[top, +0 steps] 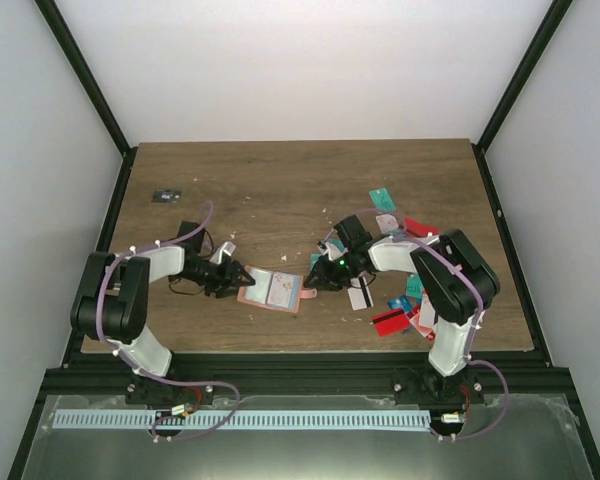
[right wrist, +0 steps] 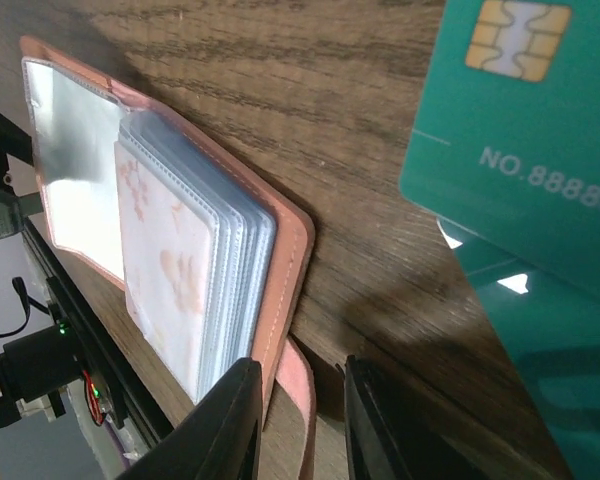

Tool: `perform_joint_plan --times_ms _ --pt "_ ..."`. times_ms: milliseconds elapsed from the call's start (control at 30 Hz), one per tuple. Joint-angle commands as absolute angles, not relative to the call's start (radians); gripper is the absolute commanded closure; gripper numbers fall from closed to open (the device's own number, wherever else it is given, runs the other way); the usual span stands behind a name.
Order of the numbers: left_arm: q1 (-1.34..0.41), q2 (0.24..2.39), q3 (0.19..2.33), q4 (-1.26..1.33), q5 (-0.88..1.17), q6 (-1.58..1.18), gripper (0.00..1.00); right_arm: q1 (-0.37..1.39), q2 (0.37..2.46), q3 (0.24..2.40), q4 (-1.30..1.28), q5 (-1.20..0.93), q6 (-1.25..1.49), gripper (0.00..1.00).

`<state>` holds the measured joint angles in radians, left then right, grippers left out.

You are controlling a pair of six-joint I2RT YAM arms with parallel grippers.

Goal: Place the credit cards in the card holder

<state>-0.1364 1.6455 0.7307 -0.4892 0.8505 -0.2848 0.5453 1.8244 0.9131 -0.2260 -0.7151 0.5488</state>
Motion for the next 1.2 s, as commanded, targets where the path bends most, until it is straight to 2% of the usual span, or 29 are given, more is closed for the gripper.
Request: perform_joint_plan --times_ms 0,300,733,933,1067,1167 --pt "-0.155 1.586 0.741 -0.454 0.917 -0.297 0.52 0.547 1.857 0.928 -0.185 -0.747 0.565 0.74" --pt "-0.272 1.512 0.793 -0.455 0.920 -0.337 0.52 0.567 1.879 0.924 -0.161 -0.750 0.584 0.74" --pt "-0.475 1.668 0.838 -0.278 0.928 -0.416 0.53 0.566 1.858 0.932 -0.187 -0.734 0.585 0.75" --pt "-0.546 1.724 0.874 -0.274 0.854 -0.417 0.65 0.534 1.804 0.937 -0.241 -0.709 0.564 0.75" --pt "-0.552 1.732 0.861 -0.264 0.843 -0.431 0.86 0.522 1.769 0.954 -0.293 -0.683 0.533 0.75" --pt "-0.552 1.739 0.853 -0.265 0.844 -0.431 0.95 0.519 1.756 0.960 -0.313 -0.682 0.521 0.75"
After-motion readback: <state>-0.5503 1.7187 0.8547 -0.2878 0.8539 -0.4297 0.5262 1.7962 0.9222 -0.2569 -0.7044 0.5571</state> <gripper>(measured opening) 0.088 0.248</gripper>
